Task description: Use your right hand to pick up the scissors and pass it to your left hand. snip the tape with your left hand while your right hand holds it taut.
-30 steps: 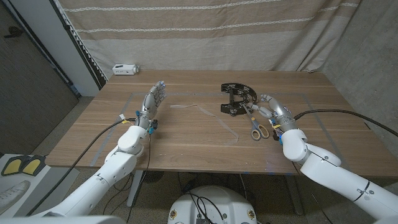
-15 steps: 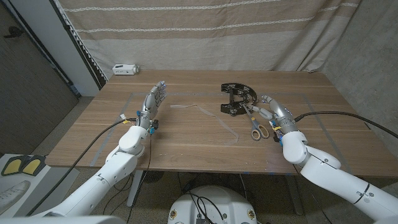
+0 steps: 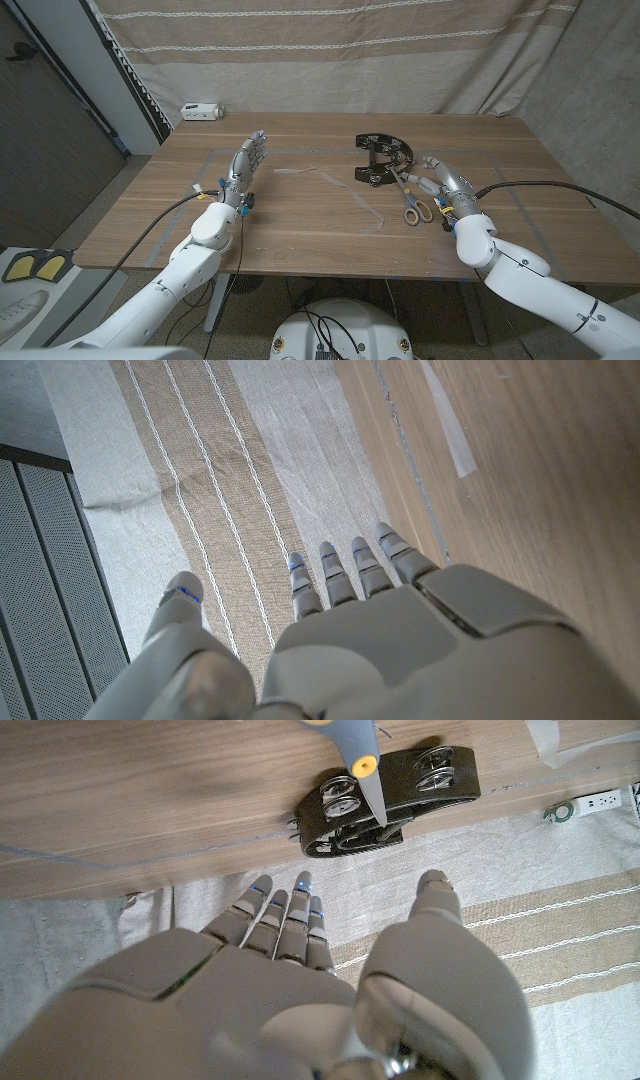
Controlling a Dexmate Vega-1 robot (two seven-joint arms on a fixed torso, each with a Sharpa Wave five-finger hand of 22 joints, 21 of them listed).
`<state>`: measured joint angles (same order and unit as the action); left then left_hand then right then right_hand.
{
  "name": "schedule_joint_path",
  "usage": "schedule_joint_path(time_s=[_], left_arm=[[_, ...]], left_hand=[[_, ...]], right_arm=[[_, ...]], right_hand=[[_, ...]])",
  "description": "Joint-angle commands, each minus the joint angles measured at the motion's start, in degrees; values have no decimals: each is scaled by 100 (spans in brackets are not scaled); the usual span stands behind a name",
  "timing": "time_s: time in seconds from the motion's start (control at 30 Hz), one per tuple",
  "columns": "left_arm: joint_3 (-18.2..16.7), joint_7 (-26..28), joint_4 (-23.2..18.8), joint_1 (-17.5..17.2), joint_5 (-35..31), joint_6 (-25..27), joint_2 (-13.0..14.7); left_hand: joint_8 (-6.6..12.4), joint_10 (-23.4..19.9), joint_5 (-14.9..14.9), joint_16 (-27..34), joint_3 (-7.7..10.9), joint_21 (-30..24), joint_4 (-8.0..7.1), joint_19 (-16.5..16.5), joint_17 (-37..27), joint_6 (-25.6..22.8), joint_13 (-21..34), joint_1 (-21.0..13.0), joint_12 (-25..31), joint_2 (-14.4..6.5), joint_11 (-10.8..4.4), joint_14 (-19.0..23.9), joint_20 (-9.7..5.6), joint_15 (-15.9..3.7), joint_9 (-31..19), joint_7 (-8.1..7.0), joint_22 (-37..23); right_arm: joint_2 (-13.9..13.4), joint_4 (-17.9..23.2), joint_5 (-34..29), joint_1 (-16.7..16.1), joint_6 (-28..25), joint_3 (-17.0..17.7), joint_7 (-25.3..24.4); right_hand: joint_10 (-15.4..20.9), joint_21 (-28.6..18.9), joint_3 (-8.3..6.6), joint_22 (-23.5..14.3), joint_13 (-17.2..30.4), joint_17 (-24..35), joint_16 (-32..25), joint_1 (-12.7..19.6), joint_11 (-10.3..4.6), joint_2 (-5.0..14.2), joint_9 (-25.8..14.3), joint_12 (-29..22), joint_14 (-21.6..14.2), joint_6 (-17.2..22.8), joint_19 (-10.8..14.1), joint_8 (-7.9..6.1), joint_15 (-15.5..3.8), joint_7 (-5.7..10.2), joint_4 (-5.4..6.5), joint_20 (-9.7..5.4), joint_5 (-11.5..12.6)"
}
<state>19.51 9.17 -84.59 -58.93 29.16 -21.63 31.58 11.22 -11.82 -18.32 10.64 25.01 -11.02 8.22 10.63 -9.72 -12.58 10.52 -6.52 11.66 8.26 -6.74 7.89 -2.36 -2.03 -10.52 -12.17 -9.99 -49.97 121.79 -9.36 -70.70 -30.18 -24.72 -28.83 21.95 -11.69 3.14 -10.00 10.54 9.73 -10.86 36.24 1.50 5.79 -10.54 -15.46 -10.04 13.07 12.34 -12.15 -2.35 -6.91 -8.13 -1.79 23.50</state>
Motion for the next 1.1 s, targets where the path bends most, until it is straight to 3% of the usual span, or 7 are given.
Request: schedule_joint_path(time_s=[0.03, 0.33, 0.53, 0.77, 0.87, 1.07, 1.1], left_arm=[[-16, 14, -65, -36, 6, 35, 28], [-43, 8, -111, -74, 21, 45, 67], [-57, 25, -148, -110, 20, 66, 92], [-62, 36, -152, -132, 2, 54, 100], [-61, 35, -143, -133, 7, 49, 93], [-48, 20, -149, -132, 15, 68, 90], [-45, 16, -151, -131, 14, 73, 93]], left_hand=[[0, -44, -21, -16, -31, -17, 20, 56, -31, -3, 16, -38, 6, 42, 20, -25, -414, -803, -17, -4, -15], [0, -37, -25, -15, -41, -14, 20, 49, -31, -7, 16, -39, 2, 42, 30, -24, -412, -796, -17, -14, -15], [-4, -30, -28, -16, -46, -14, 19, 47, -31, 0, 16, -41, -2, 41, 35, -27, -410, -796, -17, -11, -15], [-7, -37, -30, -18, -52, -13, 18, 45, -31, 5, 16, -42, 0, 39, 30, -31, -411, -795, -17, -13, -15], [-7, -36, -31, -17, -55, -13, 18, 45, -31, 6, 16, -42, -1, 37, 28, -30, -411, -795, -17, -11, -15], [-7, -44, -32, -17, -61, -13, 16, 45, -31, 6, 16, -43, 1, 34, 30, -30, -413, -788, -17, -11, -15], [-8, -47, -33, -16, -62, -14, 16, 45, -31, 7, 16, -43, 2, 33, 32, -29, -413, -793, -17, -15, -15]], right_arm=[[-24, 134, -15, -35, -327, -39, 104], [-14, 189, -35, -2, -500, -127, 133], [-41, 193, -18, 33, -534, -160, 179], [-72, 177, 3, 82, -558, -199, 230], [-79, 177, 37, 81, -559, -181, 237], [-74, 177, 58, 72, -592, -178, 195], [-68, 180, 49, 53, -571, -172, 155]], right_hand=[[-4, -45, -12, -17, 16, 25, -7, 77, 6, -14, -27, 19, -119, 119, 113, -44, -103, 139, -32, 30, 21], [148, -77, 13, -24, 21, 32, -31, 72, 11, -19, -37, -17, -276, 278, 269, -74, -116, 81, 9, 88, 4], [110, -94, 30, -35, 38, 44, -65, 68, -45, -15, -48, 9, -439, 229, 364, -35, -190, 221, 36, 95, -13], [174, -126, 43, -47, 57, 61, -131, 73, -64, -7, -58, -8, -692, 229, 496, -21, -269, 235, 56, 94, -31], [130, -159, 47, -53, 61, 64, -147, 113, -146, -8, -62, 27, -845, 221, 641, -7, -403, 379, 51, 114, -48], [192, -197, 47, -59, 60, 66, -176, 159, -189, -6, -66, 25, -1026, 337, 802, -44, -475, 527, 45, 69, -64], [235, -196, 23, -62, 60, 69, -206, 217, -192, 21, -69, 18, -1147, 388, 823, -60, -506, 573, 29, 124, -67]])
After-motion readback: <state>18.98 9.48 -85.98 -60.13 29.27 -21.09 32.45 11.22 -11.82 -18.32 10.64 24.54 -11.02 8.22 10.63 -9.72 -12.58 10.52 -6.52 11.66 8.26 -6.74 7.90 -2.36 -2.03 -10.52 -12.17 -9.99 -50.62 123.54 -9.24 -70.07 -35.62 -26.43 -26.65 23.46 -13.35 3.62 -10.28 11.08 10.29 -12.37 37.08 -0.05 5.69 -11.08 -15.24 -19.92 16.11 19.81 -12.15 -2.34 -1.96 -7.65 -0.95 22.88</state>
